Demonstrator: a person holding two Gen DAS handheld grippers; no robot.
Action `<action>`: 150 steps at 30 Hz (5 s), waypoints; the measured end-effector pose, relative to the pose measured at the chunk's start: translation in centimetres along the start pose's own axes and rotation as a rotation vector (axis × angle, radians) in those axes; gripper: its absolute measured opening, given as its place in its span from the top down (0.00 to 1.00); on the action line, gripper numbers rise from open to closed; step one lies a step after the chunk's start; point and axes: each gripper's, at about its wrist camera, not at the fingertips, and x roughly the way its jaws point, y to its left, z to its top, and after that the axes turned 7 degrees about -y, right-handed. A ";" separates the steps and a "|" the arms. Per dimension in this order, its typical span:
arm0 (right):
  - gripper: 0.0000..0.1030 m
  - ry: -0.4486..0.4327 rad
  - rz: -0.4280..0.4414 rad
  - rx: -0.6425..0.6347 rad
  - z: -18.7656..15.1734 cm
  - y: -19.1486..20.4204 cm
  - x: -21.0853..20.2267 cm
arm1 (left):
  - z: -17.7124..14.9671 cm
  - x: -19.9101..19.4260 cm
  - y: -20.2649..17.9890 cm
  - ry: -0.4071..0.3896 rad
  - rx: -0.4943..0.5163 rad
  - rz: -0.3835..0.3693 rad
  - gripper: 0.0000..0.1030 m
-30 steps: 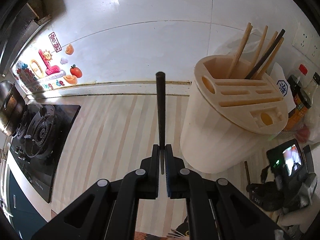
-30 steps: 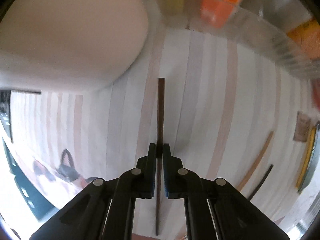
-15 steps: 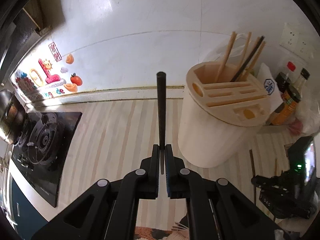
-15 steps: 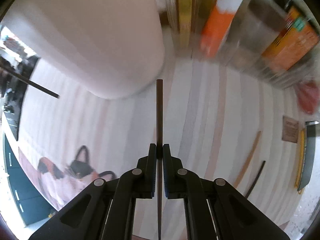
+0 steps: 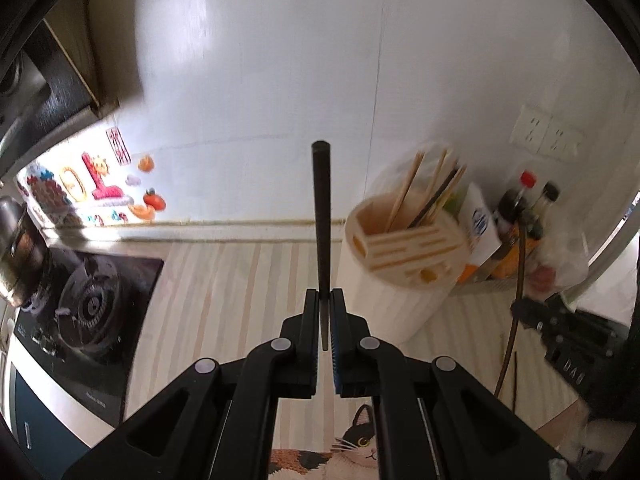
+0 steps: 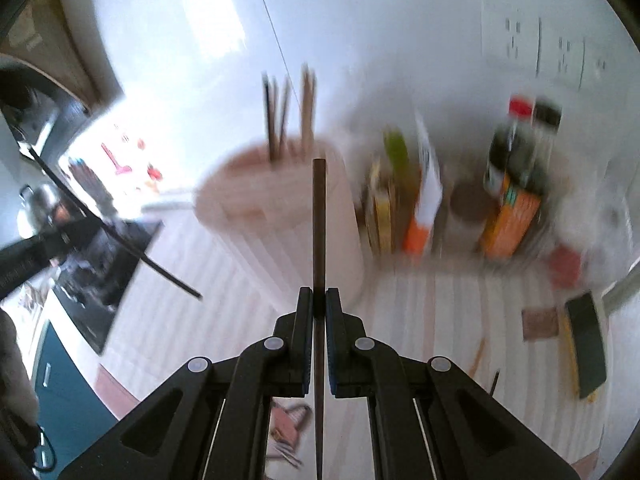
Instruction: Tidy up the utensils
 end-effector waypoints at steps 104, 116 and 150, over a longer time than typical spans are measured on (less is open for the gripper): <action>0.04 -0.201 -0.272 0.281 0.7 -11.0 -4.3 | -1.2 5.6 -10.1 0.082 0.137 0.030 0.00; 0.37 0.397 -0.309 0.478 -15.6 -21.6 5.0 | -12.2 14.8 -20.1 0.370 0.352 -0.004 0.00; 0.95 0.501 -0.302 0.547 -21.8 -23.6 4.1 | -18.4 17.4 -19.8 0.631 0.331 -0.191 0.96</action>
